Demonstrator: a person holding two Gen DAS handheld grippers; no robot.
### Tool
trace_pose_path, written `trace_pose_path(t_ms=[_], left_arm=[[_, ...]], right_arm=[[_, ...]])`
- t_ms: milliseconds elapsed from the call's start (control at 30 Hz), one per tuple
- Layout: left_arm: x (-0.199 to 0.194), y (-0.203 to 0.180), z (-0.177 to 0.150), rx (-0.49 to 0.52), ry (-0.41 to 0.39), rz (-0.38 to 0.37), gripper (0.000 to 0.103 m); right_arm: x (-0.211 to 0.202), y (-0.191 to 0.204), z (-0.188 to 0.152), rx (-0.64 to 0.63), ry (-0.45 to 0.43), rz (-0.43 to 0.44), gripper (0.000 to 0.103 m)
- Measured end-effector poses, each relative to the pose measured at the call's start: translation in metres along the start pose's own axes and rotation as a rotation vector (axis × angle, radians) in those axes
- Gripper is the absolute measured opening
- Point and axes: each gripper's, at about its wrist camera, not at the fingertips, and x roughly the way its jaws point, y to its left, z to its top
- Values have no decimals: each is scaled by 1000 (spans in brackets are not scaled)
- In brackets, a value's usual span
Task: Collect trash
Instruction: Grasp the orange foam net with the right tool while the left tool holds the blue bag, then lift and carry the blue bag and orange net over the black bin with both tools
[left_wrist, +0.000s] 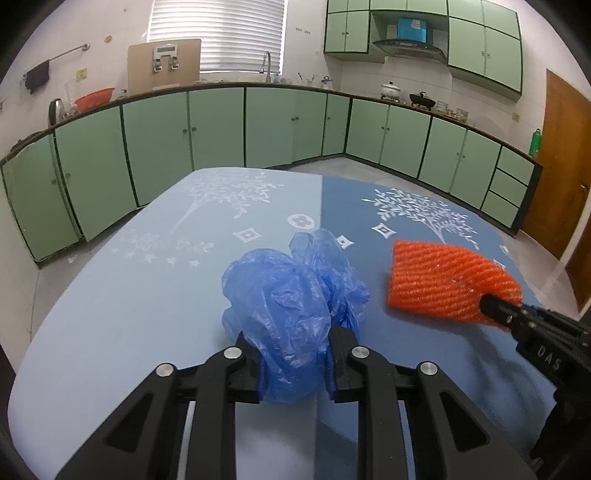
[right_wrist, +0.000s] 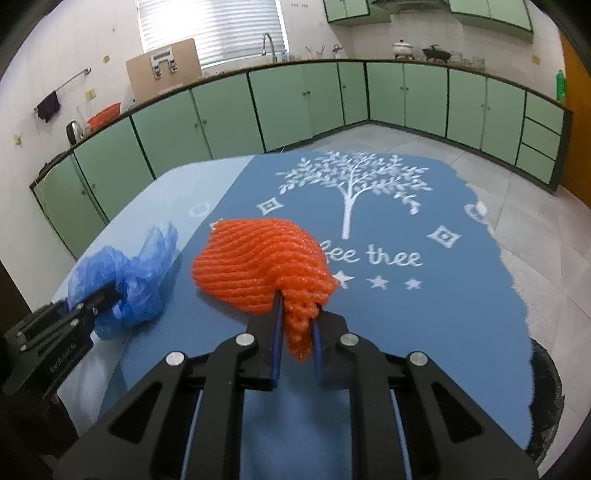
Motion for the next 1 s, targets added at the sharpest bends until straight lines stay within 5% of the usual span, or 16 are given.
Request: trace_pose_path(t_ms=[1000], left_arm=[[-103,-90,18,114,-123,-232,22]], right_arm=[[-154,-58,4,42,-207,-149,12]])
